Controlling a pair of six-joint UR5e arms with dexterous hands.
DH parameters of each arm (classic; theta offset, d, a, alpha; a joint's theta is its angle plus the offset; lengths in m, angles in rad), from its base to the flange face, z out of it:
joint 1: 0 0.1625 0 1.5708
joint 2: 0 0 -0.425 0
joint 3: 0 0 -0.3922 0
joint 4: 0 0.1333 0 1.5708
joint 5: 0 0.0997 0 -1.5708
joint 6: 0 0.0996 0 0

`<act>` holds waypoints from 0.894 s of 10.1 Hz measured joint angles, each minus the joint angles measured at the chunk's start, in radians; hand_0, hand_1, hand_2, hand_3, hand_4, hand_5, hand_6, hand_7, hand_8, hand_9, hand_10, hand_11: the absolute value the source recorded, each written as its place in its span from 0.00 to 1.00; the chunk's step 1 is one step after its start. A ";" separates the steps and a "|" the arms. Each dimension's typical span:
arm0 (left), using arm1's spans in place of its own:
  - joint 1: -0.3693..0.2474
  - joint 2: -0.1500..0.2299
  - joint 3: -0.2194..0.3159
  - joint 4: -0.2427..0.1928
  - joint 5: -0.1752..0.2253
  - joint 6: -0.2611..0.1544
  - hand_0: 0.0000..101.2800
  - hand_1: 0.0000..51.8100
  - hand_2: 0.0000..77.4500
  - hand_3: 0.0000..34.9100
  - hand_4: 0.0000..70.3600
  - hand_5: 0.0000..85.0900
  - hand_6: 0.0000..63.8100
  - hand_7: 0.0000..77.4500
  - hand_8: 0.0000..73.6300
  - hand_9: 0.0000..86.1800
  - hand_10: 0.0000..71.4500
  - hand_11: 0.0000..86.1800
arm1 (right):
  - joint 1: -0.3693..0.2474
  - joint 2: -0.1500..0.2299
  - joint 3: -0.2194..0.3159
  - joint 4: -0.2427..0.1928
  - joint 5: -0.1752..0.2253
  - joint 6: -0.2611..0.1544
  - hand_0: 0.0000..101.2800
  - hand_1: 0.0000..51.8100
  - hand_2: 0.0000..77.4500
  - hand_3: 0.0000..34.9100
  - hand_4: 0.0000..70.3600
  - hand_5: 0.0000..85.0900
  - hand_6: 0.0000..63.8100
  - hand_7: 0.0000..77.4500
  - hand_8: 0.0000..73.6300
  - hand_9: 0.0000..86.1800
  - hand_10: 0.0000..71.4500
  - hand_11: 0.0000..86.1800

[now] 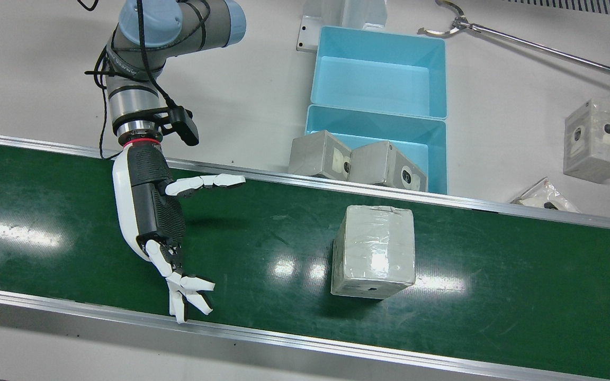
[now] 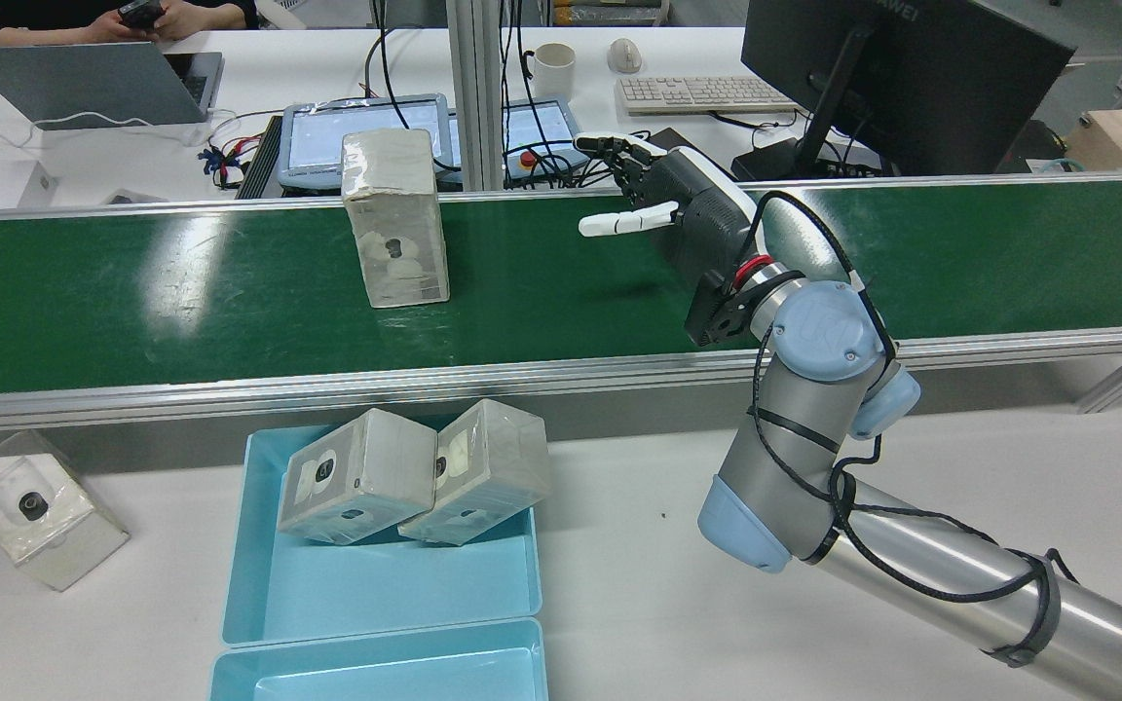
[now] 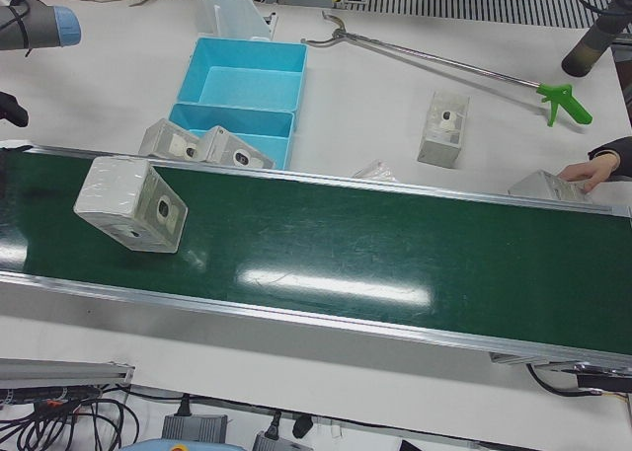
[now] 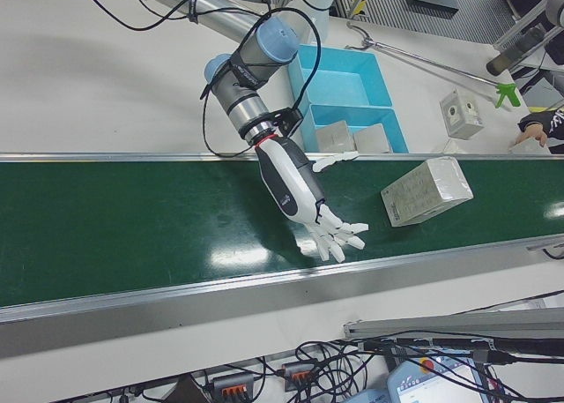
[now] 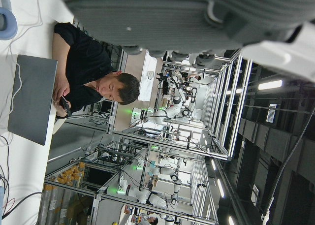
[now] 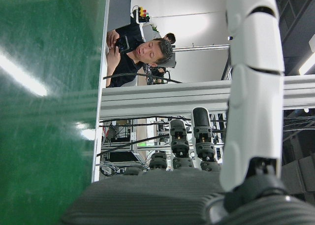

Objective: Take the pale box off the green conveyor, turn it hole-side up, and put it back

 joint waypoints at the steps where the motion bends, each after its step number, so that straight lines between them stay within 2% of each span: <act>1: 0.000 0.000 0.000 0.000 0.000 0.000 0.00 0.00 0.01 0.00 0.00 0.01 0.01 0.00 0.01 0.00 0.01 0.01 | -0.001 0.001 0.000 0.000 0.000 -0.002 0.47 0.28 0.15 0.00 0.19 0.30 0.11 0.11 0.04 0.06 0.00 0.01; 3: 0.000 0.000 0.000 0.000 0.000 0.000 0.00 0.00 0.01 0.00 0.00 0.01 0.01 0.01 0.01 0.00 0.01 0.01 | -0.003 0.003 -0.004 0.001 0.001 -0.005 0.47 0.28 0.18 0.00 0.17 0.30 0.11 0.11 0.04 0.06 0.00 0.01; 9: 0.000 0.000 0.000 0.000 0.000 0.000 0.00 0.00 0.01 0.00 0.00 0.01 0.01 0.00 0.01 0.00 0.00 0.01 | -0.012 0.005 -0.024 0.012 -0.001 -0.007 0.47 0.28 0.15 0.00 0.18 0.30 0.11 0.11 0.04 0.06 0.00 0.01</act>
